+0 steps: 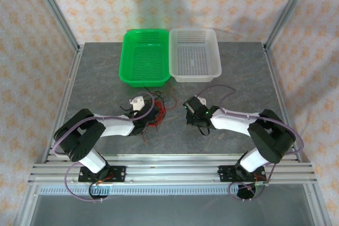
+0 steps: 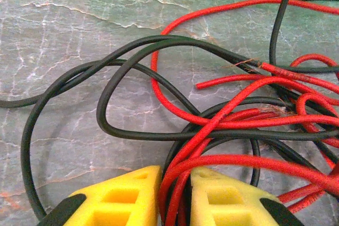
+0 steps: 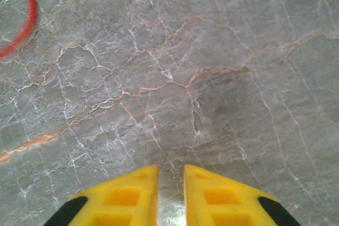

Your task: Untangle the cables

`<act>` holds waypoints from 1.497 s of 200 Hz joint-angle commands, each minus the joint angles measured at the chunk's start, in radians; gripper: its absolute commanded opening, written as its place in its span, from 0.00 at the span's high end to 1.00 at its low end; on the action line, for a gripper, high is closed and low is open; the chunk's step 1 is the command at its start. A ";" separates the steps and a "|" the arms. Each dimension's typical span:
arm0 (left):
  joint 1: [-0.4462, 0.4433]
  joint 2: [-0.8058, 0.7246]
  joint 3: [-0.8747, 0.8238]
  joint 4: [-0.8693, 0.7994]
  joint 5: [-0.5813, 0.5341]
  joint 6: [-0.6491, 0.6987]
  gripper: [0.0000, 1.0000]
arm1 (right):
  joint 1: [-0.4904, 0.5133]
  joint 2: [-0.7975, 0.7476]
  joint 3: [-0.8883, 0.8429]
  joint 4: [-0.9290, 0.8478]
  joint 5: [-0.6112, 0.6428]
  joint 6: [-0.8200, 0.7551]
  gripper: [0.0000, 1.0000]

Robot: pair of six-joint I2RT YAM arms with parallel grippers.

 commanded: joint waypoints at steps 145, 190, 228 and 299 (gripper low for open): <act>-0.083 -0.073 -0.051 0.126 0.279 0.159 0.77 | 0.131 0.258 0.322 -0.071 -0.067 -0.063 0.46; -0.082 -0.123 -0.038 0.061 0.234 0.132 0.70 | 0.142 0.363 0.366 -0.143 0.039 -0.061 0.48; -0.025 -0.081 -0.040 -0.119 0.077 0.038 0.51 | 0.141 0.351 0.349 -0.249 0.190 -0.062 0.55; 0.045 -0.061 -0.121 -0.107 0.082 -0.048 0.46 | 0.043 0.177 0.223 -0.302 0.304 -0.128 0.72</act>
